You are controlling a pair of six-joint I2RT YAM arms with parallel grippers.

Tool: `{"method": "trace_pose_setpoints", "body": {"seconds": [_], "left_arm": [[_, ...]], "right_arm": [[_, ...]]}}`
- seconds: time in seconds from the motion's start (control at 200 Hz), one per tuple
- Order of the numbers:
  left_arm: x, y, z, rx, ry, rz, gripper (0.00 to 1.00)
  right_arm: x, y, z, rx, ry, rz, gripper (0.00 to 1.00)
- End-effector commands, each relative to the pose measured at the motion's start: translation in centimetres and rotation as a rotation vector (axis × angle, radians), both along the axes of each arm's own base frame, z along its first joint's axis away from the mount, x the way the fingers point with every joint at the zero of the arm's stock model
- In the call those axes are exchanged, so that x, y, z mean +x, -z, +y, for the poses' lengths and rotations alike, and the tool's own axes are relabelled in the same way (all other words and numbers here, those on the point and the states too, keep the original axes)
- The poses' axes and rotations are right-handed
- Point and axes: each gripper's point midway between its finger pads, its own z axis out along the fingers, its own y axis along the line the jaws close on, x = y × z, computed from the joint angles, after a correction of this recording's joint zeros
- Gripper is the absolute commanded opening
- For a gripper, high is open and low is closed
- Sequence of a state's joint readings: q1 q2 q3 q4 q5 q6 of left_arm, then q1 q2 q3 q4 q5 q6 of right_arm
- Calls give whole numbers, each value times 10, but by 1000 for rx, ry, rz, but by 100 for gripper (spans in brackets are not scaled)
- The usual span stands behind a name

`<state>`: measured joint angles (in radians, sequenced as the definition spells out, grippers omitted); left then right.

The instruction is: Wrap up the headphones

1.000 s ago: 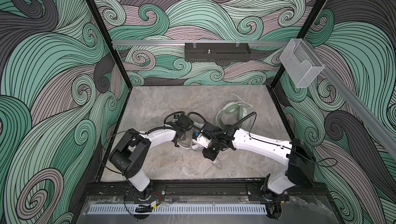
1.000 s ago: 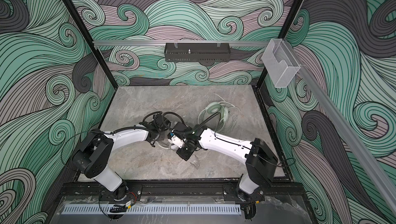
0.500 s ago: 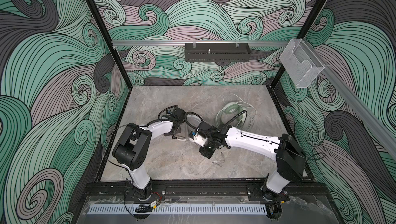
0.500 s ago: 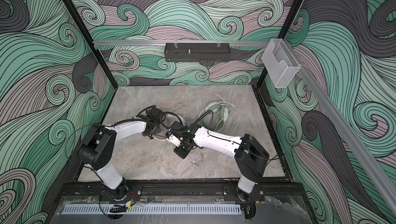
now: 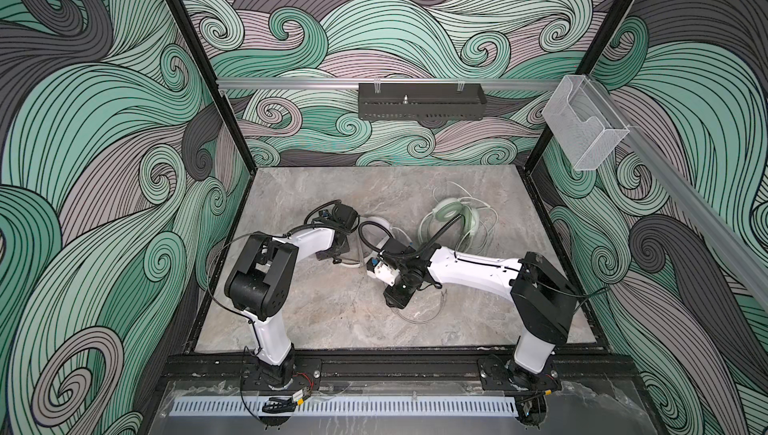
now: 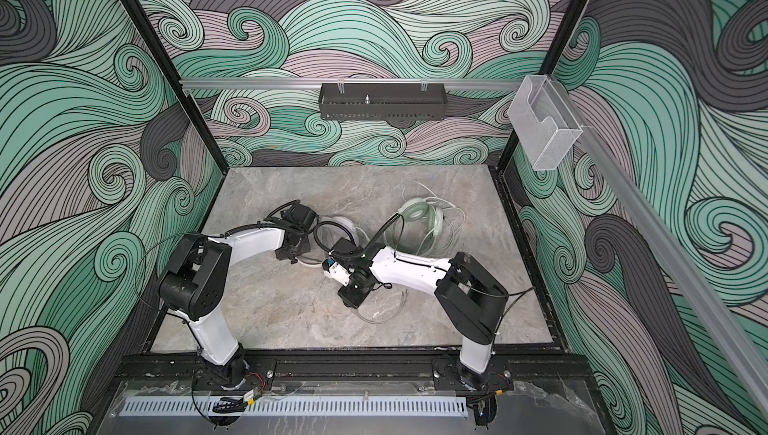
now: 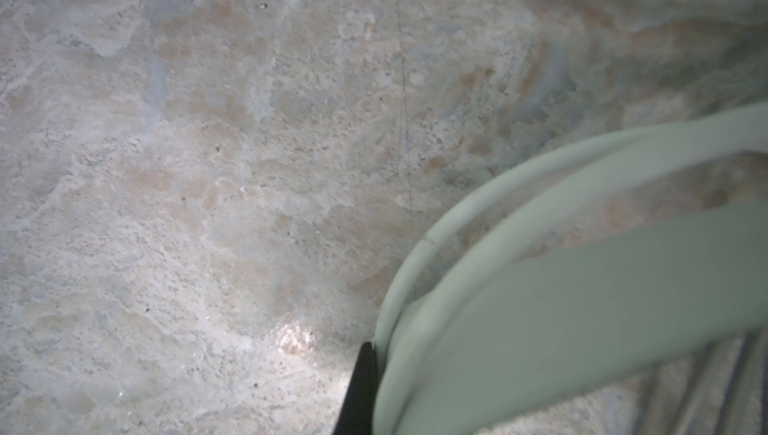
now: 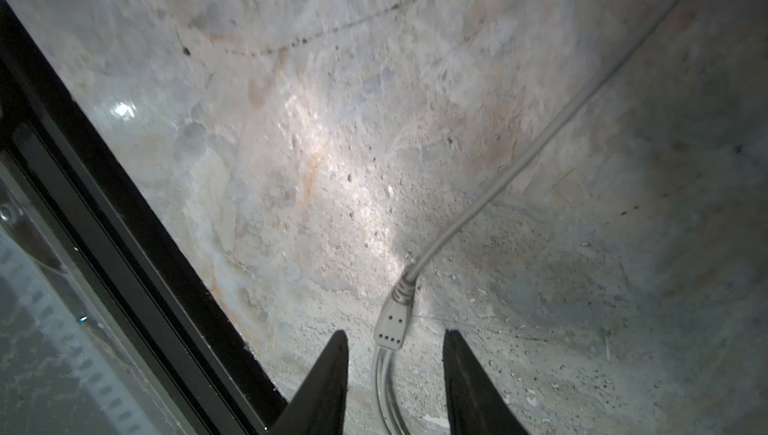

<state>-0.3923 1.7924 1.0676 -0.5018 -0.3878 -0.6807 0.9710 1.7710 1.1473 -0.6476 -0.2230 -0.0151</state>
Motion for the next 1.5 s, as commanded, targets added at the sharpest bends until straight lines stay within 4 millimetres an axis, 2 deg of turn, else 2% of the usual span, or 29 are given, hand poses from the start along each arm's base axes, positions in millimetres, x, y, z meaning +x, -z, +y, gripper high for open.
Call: {"method": "trace_pose_setpoints", "body": {"seconds": [0.0,0.19,0.325,0.42,0.485,0.7,0.886,1.246,1.406,1.496], "left_arm": [[0,0,10,41,-9,25,0],[0,1,10,31,0,27,0],[-1,0,10,34,17,27,0],[-1,0,9,23,21,25,0],[-2,2,8,16,24,29,0],[-3,1,7,5,24,25,0],[-2,1,11,10,42,30,0],[4,4,37,19,35,55,0],[10,-2,50,20,19,41,0],[13,-4,59,16,-7,37,0]], "right_arm": [[-7,-5,-16,-7,24,3,46],[-23,-17,-48,-9,67,-4,56],[-38,-24,-66,-9,61,10,60],[-38,-24,-68,9,81,-1,71],[-37,-17,-68,-17,83,6,73],[-36,9,-70,-92,68,36,71],[-34,19,-73,-131,82,39,70],[-37,31,-71,-232,34,9,65],[-36,36,-73,-263,28,14,55],[-36,38,-74,-273,25,14,46]]}}
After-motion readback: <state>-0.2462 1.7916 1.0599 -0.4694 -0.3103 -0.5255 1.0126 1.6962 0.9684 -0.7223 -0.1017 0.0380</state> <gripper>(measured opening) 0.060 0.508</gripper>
